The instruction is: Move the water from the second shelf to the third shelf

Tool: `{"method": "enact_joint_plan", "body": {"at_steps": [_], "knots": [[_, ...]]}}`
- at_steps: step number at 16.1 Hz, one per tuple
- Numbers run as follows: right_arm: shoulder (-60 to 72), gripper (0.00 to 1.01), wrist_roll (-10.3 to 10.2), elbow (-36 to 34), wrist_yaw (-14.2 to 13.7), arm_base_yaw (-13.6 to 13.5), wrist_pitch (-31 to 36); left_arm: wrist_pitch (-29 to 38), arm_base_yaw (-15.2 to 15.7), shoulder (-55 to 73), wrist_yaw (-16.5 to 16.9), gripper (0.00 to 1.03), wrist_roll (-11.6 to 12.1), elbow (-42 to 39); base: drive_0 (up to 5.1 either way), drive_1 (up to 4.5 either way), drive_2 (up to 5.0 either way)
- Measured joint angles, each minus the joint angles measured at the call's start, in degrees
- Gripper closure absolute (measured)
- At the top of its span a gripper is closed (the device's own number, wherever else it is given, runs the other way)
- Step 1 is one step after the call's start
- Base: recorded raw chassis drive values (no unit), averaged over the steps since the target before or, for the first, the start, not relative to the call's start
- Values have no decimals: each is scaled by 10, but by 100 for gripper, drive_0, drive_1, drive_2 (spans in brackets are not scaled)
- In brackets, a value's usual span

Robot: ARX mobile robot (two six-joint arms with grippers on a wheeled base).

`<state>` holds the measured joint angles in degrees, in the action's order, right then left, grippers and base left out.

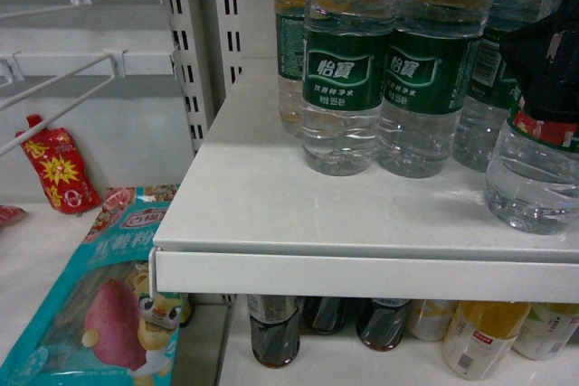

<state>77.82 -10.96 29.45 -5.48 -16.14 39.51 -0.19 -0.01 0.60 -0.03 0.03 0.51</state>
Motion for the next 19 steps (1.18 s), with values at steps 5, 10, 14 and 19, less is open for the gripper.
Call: {"method": "enact_joint_plan", "body": {"at_steps": [5,10,14,19], "knots": [[0,3,0,0,2,0,-7,0,0,0,0,5,0,0,0,0,0],[-28,3,0,-1,-4,0,-29,0,0,0,0,5,0,0,0,0,0],[-55,3,0,-12,-5,1,-54,0,0,0,0,5,0,0,0,0,0],[-114,3,0,-31,0,8,-94,0,0,0,0,5,0,0,0,0,0]]}}
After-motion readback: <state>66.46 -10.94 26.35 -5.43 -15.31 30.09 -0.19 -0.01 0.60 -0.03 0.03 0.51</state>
